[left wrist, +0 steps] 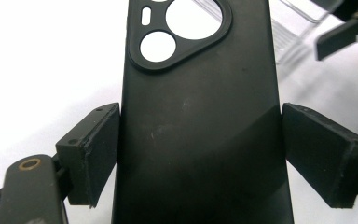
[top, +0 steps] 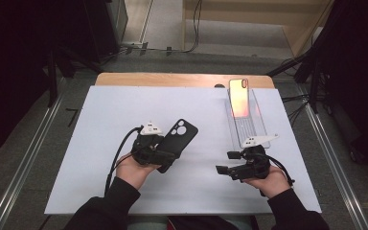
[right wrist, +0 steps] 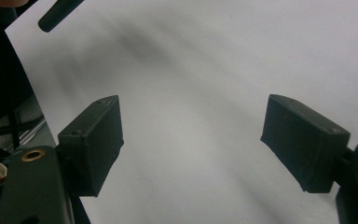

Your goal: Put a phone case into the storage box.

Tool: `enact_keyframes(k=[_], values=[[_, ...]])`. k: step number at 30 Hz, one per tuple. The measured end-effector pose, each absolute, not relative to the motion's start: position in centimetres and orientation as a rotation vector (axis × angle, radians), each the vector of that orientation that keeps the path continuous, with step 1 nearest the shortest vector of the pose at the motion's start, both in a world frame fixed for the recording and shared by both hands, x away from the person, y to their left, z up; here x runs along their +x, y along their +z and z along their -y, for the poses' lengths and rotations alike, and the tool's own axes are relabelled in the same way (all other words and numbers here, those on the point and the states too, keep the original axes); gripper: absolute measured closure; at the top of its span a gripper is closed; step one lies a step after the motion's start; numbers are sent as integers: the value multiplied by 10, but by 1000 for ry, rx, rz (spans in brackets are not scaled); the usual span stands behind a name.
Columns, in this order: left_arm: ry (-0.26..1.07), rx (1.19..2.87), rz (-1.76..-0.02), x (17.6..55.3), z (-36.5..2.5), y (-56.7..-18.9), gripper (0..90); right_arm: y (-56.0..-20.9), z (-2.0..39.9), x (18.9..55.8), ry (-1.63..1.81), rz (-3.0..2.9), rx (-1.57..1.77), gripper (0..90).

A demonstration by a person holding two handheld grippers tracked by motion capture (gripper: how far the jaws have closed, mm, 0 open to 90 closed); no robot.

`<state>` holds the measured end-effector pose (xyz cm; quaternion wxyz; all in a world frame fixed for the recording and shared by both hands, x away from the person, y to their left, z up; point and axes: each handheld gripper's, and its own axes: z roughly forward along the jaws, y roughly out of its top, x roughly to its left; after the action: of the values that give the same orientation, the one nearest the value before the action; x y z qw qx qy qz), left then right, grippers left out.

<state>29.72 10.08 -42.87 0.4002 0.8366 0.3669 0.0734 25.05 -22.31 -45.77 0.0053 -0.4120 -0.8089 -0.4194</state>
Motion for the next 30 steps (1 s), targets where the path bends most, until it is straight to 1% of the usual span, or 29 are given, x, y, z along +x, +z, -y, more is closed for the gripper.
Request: enact_keyframes(k=[6, 8, 11, 13, 18, 22, 30], values=[[222, 2043, -987, 297, -102, -435, 153, -454, 220, 252, -1322, 2504, -1325, 188], [209, 2033, -987, 297, -102, -438, 152, -453, 218, 254, -1331, 2484, -1340, 191], [248, 2020, -971, 295, -102, -442, 152, -450, 213, 255, -1343, 2472, -1342, 192], [266, 1996, -982, 294, -103, -444, 152, -447, 211, 256, -1372, 2472, -1337, 208], [329, 1952, -1006, 290, -106, -448, 152, -442, 203, 260, -1399, 2440, -1343, 208], [328, 1905, -1026, 288, -109, -451, 152, -439, 196, 262, -1408, 2436, -1360, 207], [373, 1847, -1039, 279, -109, -453, 152, -432, 189, 270, -1450, 2404, -1396, 207]])
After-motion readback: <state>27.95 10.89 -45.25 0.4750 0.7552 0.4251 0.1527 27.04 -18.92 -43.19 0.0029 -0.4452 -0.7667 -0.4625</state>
